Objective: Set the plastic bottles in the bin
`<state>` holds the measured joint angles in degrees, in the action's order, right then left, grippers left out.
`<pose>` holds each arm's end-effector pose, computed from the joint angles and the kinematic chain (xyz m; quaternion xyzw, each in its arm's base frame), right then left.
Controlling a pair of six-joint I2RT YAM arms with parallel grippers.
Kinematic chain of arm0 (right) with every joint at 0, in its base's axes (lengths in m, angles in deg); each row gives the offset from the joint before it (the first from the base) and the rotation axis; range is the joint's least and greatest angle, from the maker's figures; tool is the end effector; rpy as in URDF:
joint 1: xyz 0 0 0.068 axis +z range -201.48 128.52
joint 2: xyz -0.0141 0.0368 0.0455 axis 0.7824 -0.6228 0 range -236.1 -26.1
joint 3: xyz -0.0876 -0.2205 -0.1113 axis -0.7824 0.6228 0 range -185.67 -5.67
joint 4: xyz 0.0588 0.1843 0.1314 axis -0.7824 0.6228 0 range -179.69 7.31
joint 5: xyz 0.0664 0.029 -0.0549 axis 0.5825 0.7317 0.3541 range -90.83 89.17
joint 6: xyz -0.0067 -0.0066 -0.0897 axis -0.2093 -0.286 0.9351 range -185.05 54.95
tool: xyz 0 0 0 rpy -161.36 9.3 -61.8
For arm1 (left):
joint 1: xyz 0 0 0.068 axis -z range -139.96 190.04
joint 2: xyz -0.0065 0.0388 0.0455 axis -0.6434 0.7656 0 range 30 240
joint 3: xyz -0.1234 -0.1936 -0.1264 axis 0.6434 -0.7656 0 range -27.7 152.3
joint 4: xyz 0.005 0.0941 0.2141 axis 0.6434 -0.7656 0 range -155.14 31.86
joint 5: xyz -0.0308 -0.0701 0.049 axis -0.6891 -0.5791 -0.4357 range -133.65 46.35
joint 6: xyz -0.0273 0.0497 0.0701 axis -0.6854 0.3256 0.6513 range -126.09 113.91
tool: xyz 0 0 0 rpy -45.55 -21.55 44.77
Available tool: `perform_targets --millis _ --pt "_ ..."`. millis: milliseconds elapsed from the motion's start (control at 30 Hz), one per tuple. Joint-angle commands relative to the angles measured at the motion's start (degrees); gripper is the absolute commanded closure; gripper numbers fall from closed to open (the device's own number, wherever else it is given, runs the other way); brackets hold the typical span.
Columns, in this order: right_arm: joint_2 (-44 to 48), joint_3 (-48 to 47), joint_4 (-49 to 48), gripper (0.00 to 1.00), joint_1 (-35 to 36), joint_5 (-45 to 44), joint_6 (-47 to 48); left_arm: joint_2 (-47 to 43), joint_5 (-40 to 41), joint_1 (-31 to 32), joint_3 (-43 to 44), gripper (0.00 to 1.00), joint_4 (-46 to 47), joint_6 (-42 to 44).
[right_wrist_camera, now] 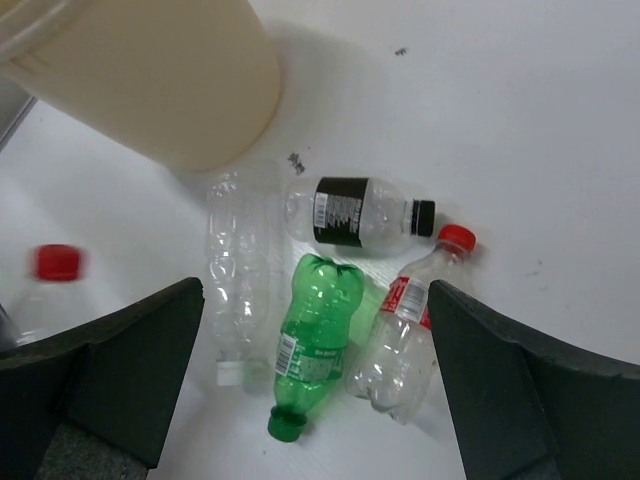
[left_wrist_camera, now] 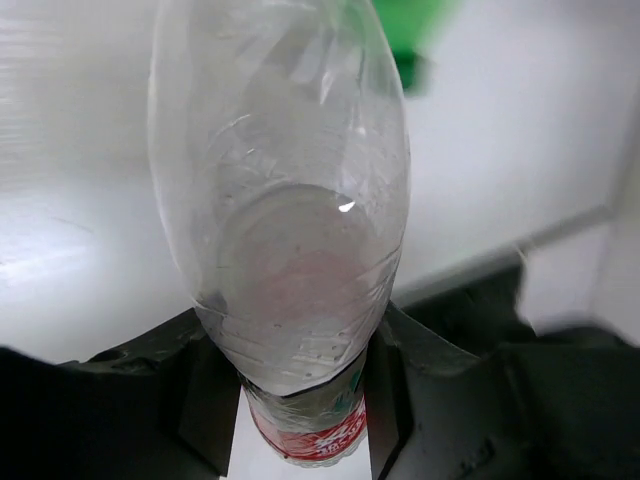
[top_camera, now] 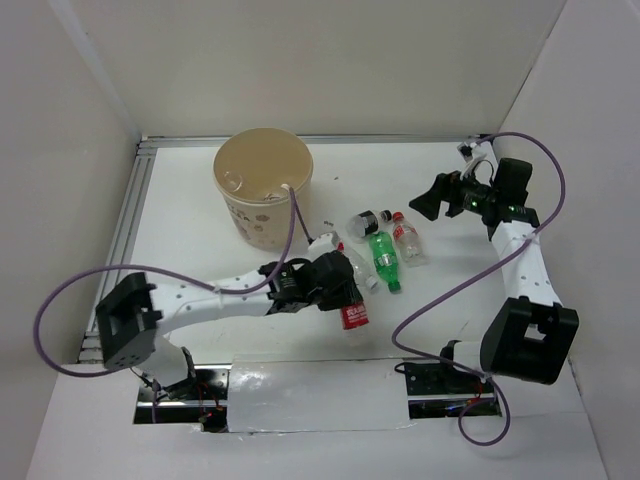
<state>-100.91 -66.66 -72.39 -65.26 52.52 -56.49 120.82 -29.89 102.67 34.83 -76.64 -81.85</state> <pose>0.2890 -0.0043 0.3012 -0.1849 0.7875 0.2985 0.5066 0.1761 -0.2984 0.2061 -0.1494 0.9120 -0.3021 0.2339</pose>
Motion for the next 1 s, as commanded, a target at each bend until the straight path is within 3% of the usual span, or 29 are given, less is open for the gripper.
perform_targets --millis 0,167,233,267,300,367,400,533,633,800,833,933,967 --pt "-1.48 1.22 3.97 0.00 -0.98 -1.57 2.08 -10.04 6.19 3.37 5.76 0.95 -3.11 14.15" --pt "-2.01 1.75 3.44 0.00 -1.60 -2.97 3.13 -16.99 10.04 3.90 8.29 0.96 -4.79 20.81" --pt "-3.58 1.75 3.44 0.01 -1.60 -4.47 3.13 -17.61 19.43 3.90 12.08 0.96 -4.09 30.09" --pt "-4.99 1.75 4.92 0.04 -0.99 -5.43 3.13 -18.22 25.03 0.25 18.27 0.94 -1.13 37.03" --pt "-5.78 1.75 4.94 0.04 -0.98 -5.44 3.13 -18.23 26.83 0.21 18.34 0.94 -1.10 37.09" --pt "-7.01 1.23 4.94 0.05 0.68 -7.45 3.13 -17.71 28.08 -4.86 22.71 0.91 2.05 45.16" --pt "-8.15 1.23 4.94 0.05 1.47 -9.81 2.52 -17.18 28.77 -11.06 23.78 0.90 4.50 46.40" --pt "-12.28 -0.08 4.32 0.05 4.72 -15.45 0.67 -12.80 31.84 -25.49 27.82 0.82 9.62 54.22" --pt "-15.71 -1.84 4.32 0.05 5.43 -16.25 -0.82 -10.25 30.03 -31.32 28.62 0.75 10.42 54.94" --pt "-18.88 -3.17 4.32 0.04 8.15 -20.29 -0.82 -2.16 25.79 -36.97 32.30 0.54 9.38 57.57" --pt "-19.41 -3.78 4.93 0.03 8.16 -21.17 -0.82 -0.93 24.75 -37.66 32.31 0.40 9.36 57.57" --pt "-20.64 -4.40 5.46 0.01 9.38 -23.71 -0.82 -0.39 22.63 -38.20 29.76 0.18 10.06 57.57" --pt "-21.25 -4.40 5.46 0.01 9.39 -24.24 -0.82 -0.39 22.63 -38.20 29.76 0.01 9.19 56.88"
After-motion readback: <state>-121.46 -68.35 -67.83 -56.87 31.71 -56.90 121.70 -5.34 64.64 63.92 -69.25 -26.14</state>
